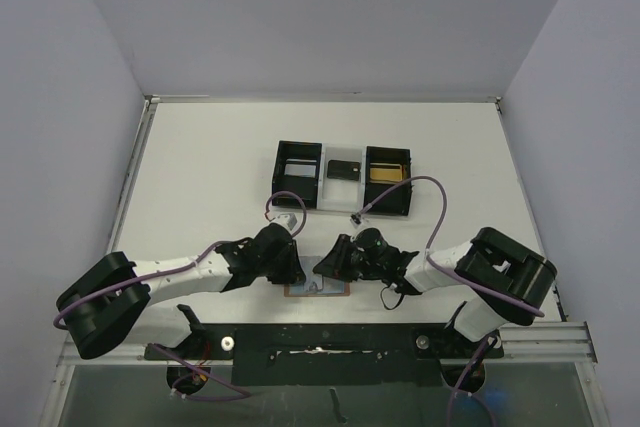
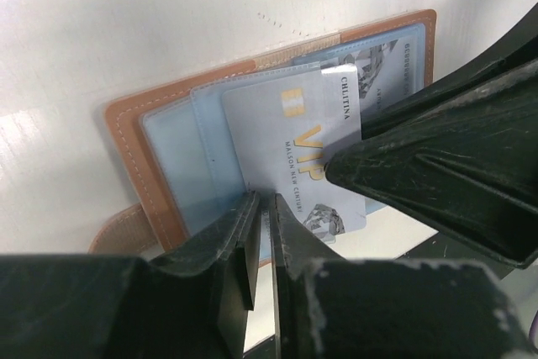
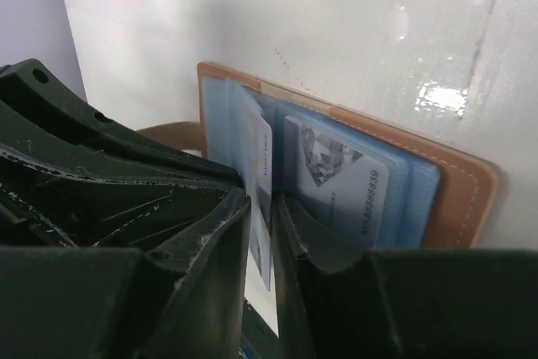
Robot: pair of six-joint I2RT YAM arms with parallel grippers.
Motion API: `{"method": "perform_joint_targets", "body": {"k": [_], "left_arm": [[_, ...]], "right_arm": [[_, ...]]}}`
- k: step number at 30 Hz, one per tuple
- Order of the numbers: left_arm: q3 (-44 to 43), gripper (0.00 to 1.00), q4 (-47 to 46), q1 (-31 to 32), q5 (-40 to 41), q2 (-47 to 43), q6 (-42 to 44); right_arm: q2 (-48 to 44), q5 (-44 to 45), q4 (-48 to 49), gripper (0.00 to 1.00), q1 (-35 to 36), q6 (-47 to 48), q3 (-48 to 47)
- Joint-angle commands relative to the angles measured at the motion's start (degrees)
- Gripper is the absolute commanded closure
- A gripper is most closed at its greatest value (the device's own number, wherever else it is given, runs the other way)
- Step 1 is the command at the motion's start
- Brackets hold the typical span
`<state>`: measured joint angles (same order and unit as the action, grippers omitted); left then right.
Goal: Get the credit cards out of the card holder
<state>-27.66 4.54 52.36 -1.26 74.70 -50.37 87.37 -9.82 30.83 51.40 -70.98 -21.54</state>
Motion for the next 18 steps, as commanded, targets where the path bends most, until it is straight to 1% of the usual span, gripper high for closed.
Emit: {"method": "perform_joint_targets", "body": {"k": [1,3,6,8,13,15,18], "left_arm": [[0.7,0.90,3.9,0.3,3.3,1.3,1.1],[0.7,0.90,3.9,0.3,3.4,1.1,1.1],[0.8,0.91,3.9,0.3,3.5,0.8,1.1],[0.8,0.91,3.9,0.3,3.5,0.6,1.1],[0.7,0.92,3.9,0.3,4.0,0.5,1.7],[0.5,0.92,4.1,0.3,4.1,0.5,1.7],[0.3,0.92,3.3,0.3,3.7,0.7,2.2]], "right_arm": [[1.4,-2.5,7.1,0.80,0.0,-1.0,0.7],[1.6,-2.3,7.4,0.81,0.2,-1.1,0.8],[1.5,-2.0,6.7,0.86,0.1,-1.2,0.8],[1.1,-1.9,6.7,0.87,0.1,-1.4,1.1],[-3.6,0.2,6.2,0.98,-0.4,-1.6,3.5],[-5.2,-0.3,4.3,0.99,-0.9,-0.5,3.5],[-6.6,0.3,1.2,0.98,-0.9,0.0,3.2]]}}
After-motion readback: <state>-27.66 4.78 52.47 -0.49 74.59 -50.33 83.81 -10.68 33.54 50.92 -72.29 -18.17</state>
